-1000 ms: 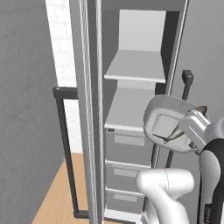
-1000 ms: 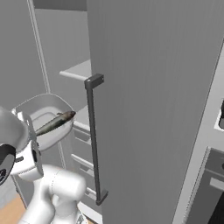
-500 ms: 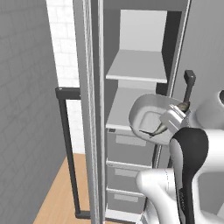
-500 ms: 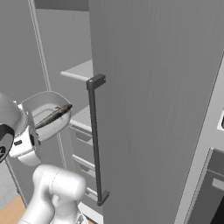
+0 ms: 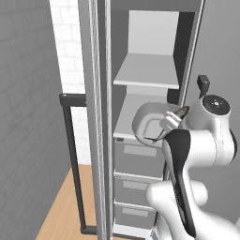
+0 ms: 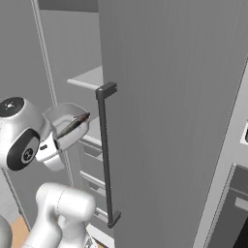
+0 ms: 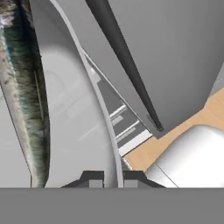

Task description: Take the meat container that has the fish and place it on the second highest rack of the freezer. Then take the vegetable container that has the mushroom and garlic and place it on the highest rack of the freezer.

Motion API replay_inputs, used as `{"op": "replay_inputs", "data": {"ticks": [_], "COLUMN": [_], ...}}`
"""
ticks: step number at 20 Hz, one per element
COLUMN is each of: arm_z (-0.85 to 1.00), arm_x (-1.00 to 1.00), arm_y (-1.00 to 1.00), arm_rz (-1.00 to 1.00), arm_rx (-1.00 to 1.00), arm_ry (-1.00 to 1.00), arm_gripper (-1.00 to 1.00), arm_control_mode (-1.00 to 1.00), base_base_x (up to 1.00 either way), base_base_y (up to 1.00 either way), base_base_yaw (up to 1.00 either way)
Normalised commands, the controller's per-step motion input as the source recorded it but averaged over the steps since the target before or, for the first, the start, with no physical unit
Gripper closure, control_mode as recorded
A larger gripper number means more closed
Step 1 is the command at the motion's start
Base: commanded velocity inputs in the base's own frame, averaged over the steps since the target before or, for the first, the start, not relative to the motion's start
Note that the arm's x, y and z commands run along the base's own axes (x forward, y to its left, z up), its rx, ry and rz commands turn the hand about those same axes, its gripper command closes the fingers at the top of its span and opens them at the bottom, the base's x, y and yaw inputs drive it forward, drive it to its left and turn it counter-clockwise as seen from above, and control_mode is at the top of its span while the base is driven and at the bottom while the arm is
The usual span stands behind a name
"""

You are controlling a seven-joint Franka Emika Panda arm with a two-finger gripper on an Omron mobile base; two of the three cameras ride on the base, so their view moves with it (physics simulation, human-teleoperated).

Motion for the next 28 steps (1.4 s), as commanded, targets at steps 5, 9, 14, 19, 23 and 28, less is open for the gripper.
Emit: {"op": "replay_inputs", "data": {"ticks": [5,9,14,19,23,28], "arm_z": [-0.21,-0.13,-0.06,-0.33,-0.51,-0.43], "arm_x": [0.39,0.39,0.53,0.60,0.59,0.57], "arm_y": [-0.20,-0.07,0.00,-0.02,0.01,-0.03], "arm_rz": [0.03,0.03,0.01,0.00,0.00,0.00], "arm_rx": [-0.03,-0.01,-0.02,-0.03,-0.01,0.03], "arm_ry": [0.06,0.00,0.01,0.00,0.05,0.01], "arm_gripper": [1.00,1.00,1.00,1.00,1.00,1.00], "arm_control_mode": [-1.00,-1.00,-1.00,-1.00,-1.00,-1.00], "base_base_x": [0.00,0.00,0.00,0.00,0.00,0.00], "base_base_y": [0.00,0.00,0.00,0.00,0.00,0.00], "base_base_yaw": [0.00,0.00,0.00,0.00,0.00,0.00]}}
